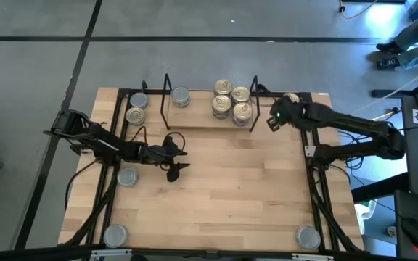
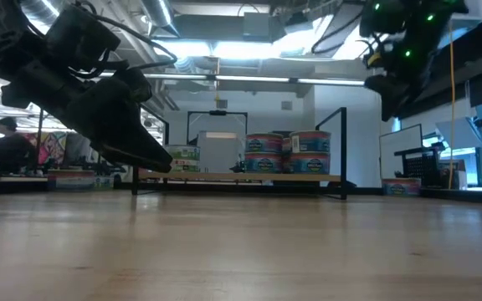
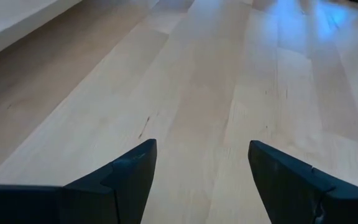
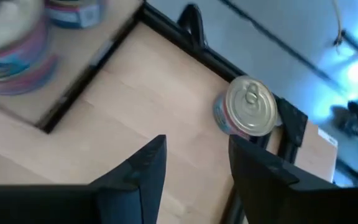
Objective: Stack canned seafood by type on shelf
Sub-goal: Put the blue-pink tuna can on the shelf
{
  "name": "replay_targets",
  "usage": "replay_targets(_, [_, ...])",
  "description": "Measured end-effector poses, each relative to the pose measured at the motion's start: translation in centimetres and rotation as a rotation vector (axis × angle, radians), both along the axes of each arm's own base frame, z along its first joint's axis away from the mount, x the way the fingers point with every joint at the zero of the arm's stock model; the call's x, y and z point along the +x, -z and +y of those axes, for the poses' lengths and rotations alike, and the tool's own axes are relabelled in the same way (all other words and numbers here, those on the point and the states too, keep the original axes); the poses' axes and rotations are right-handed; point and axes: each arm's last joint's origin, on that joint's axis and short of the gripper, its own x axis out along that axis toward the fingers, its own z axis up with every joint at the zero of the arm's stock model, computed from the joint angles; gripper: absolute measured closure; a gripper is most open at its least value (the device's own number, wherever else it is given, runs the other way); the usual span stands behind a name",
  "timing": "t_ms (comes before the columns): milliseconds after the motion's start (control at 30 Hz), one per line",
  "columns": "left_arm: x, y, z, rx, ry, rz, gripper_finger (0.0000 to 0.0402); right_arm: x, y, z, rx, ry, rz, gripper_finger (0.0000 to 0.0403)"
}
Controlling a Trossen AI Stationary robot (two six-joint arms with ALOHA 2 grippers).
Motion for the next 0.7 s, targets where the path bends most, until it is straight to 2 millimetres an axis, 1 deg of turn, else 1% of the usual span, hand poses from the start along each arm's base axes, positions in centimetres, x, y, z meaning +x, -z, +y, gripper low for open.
replay_targets(267, [0.0,0.0,-0.4,-0.011,0.011,-0.003,0.0149,-1.7,1.3,-5.7,0.093,0.143,0.024,0.0233])
replay_targets(400, [0.0,0.0,-0.4,-0.012,0.011,-0.005,0.0149,-2.2,2.4,-7.8,0.131,0.193,0.038,0.0233])
replay_targets(467, [0.0,0.0,-0.4,-0.012,0.011,-0.006,0.0149,-2.2,3.1,-8.8,0.142,0.211,0.052,0.0240])
replay_targets(567, [0.0,0.0,-0.4,-0.012,0.011,-0.006,0.0149,-2.3,4.2,-10.3,0.151,0.235,0.080,0.0269])
replay_targets(700, [0.0,0.0,-0.4,-0.012,0.011,-0.006,0.0149,-2.3,5.6,-12.3,0.134,0.265,0.090,0.0335])
